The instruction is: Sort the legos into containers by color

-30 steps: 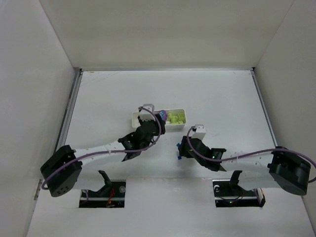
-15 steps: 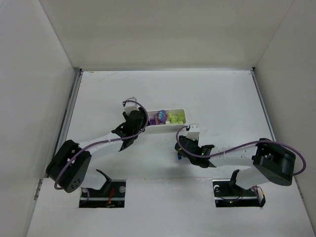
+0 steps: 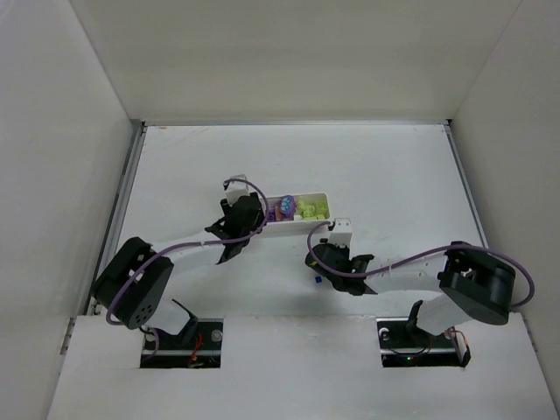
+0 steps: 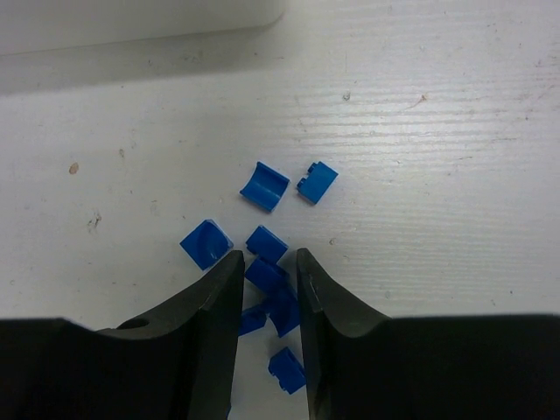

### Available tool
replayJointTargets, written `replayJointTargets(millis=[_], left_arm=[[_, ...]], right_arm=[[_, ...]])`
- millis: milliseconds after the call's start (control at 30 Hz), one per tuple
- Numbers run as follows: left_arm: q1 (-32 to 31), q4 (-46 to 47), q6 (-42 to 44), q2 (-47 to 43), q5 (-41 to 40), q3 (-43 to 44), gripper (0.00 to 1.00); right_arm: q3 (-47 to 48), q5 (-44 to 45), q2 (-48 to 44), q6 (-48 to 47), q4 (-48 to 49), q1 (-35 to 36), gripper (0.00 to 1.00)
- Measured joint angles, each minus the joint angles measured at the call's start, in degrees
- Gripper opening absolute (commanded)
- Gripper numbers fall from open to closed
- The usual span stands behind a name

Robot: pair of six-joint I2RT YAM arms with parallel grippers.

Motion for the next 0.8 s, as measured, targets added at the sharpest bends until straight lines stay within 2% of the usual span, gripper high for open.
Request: replayJointTargets(millis=[200, 400, 567, 800], left_arm=[[-0.5, -0.2, 0.3, -0.5, -0.6, 0.0, 0.57], [-0.8, -0.2, 0.5, -4.9, -1.0, -0.1, 0.61], [-1.2, 0.0, 0.4, -8.3, -1.4, -0.8, 0.56], [-4.9, -0.1, 0.4, -15.6, -1.3, -4.9, 0.51]], right_arm=[[0.0, 0.2, -0.2, 0.0, -0.3, 0.3, 0.29], [0.0, 0.2, -0.8, -1.0, -0.3, 0.3, 0.26], [0.0, 0.1, -2.2, -1.4, -0.5, 0.3, 0.25], [2.6, -0.4, -5.8, -3.0, -2.1, 1.1, 0.25]])
